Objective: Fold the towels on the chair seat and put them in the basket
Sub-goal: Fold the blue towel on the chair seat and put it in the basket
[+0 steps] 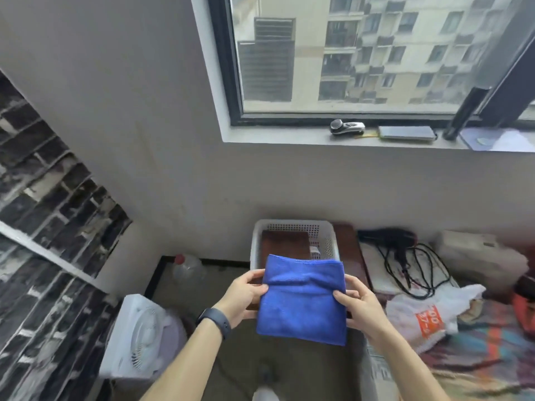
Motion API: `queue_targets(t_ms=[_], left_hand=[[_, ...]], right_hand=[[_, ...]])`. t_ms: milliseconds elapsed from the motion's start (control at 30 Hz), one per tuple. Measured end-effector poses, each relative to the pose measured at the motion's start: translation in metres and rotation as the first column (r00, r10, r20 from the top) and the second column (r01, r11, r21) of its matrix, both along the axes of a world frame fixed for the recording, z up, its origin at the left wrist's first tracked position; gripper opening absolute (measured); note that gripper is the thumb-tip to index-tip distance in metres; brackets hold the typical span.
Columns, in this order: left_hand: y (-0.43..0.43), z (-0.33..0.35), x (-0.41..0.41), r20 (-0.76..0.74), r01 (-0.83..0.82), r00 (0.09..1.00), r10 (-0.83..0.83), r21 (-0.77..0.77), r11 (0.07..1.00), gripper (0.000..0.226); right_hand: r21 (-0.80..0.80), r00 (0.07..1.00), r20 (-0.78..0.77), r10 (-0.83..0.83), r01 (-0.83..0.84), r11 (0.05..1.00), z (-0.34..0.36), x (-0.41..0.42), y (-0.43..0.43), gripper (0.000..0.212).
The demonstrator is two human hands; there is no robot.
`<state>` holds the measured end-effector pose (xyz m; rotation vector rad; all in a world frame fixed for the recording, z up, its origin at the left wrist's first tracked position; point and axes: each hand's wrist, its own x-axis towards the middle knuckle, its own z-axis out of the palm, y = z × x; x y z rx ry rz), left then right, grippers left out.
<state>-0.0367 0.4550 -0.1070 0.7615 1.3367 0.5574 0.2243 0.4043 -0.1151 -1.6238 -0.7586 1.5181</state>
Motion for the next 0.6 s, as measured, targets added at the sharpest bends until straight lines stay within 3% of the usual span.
queue_targets(t_ms=[300, 600], left_hand=[[0.109, -0.077, 0.000, -0.072, -0.052, 0.997, 0.036, -0.244, 0.968, 0.028], [0.220, -0.128, 0.007, -0.178, -0.039, 0.984, -0.005, -0.243, 0.969, 0.034]], right_hand=[[-0.258, 0.998, 0.051, 0.036, -0.021, 0.966, -0.069, -0.013, 0.120, 0.033], [-0.349, 0.996, 0.074, 0.050, -0.021, 0.937, -0.120, -0.014, 0.233, 0.034]])
